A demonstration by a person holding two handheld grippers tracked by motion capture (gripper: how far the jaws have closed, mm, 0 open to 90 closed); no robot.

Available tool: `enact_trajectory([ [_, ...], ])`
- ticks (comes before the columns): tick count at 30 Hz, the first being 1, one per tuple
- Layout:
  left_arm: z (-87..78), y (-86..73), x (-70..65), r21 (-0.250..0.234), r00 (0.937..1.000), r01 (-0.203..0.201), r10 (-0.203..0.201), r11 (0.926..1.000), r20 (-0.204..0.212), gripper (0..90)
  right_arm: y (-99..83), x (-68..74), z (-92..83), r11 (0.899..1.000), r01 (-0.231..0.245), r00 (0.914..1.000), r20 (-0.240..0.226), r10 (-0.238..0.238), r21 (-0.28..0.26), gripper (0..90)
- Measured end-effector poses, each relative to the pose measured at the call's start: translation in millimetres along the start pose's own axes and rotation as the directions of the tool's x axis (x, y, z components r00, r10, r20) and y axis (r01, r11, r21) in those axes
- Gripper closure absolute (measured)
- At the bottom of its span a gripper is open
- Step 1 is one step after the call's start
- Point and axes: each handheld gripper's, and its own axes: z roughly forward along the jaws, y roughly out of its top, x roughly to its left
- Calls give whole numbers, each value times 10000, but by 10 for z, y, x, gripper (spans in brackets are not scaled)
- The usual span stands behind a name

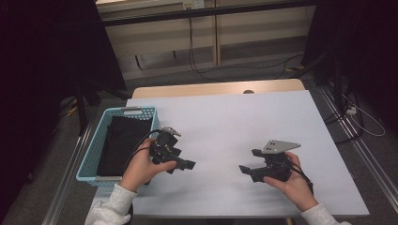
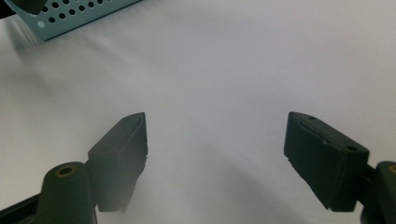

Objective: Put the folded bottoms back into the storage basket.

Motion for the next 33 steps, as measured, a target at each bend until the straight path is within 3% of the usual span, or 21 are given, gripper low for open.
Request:
enact_trajectory([
  [17, 115, -84, -72, -70, 10000, -78, 77, 9999, -11, 163, -103, -59, -105, 9998, -44, 9999, 97, 42, 180, 213],
  [33, 150, -230, -32, -321, 9999, 89, -87, 9994, 60, 160, -141, -86, -181, 9998, -59, 9998, 199, 55, 194, 212],
])
